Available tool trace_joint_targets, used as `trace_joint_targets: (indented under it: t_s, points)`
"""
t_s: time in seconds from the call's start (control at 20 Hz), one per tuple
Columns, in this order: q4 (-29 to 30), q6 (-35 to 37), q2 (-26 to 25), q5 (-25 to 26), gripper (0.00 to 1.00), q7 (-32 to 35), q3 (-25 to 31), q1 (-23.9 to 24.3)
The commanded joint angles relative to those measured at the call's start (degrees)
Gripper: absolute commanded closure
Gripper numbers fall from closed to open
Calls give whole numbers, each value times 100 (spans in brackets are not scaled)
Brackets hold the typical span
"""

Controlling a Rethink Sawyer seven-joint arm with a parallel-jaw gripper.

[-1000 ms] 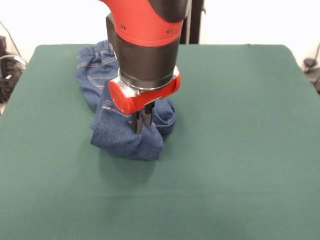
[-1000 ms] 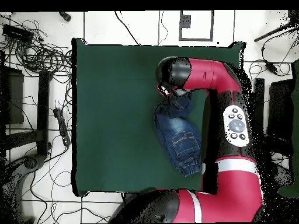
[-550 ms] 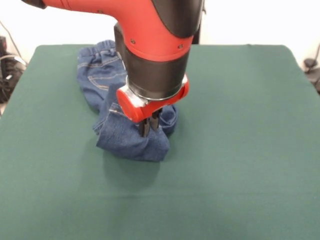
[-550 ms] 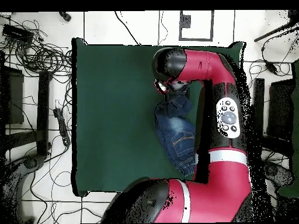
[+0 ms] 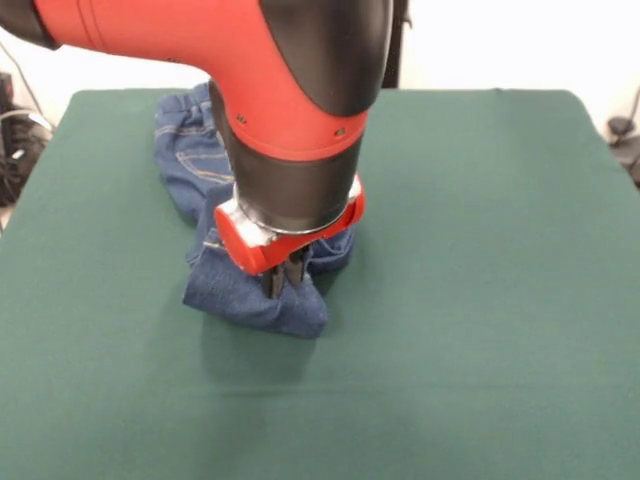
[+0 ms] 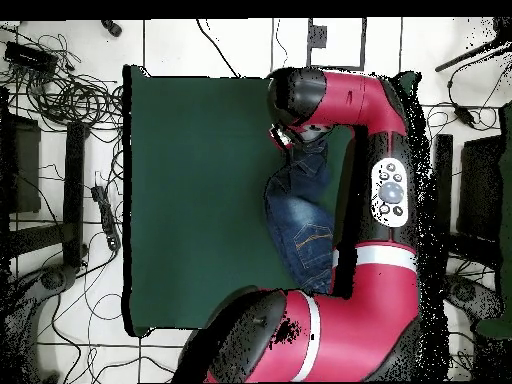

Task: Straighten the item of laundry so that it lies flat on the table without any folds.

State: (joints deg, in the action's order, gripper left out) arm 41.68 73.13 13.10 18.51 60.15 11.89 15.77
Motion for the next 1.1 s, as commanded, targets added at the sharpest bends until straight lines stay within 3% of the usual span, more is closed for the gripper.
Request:
trace_joint_targets:
  t_s: [0.05, 0.3, 0.6, 1.1]
  points:
    - [-709, 751, -263, -140, 100, -139, 632, -274]
    - [-592, 719, -178, -185, 100, -229, 562, -203]
    - [-1322, 1029, -579, -66, 100, -249, 682, -378]
    - [-1405, 1091, -667, -122, 100, -205, 594, -475]
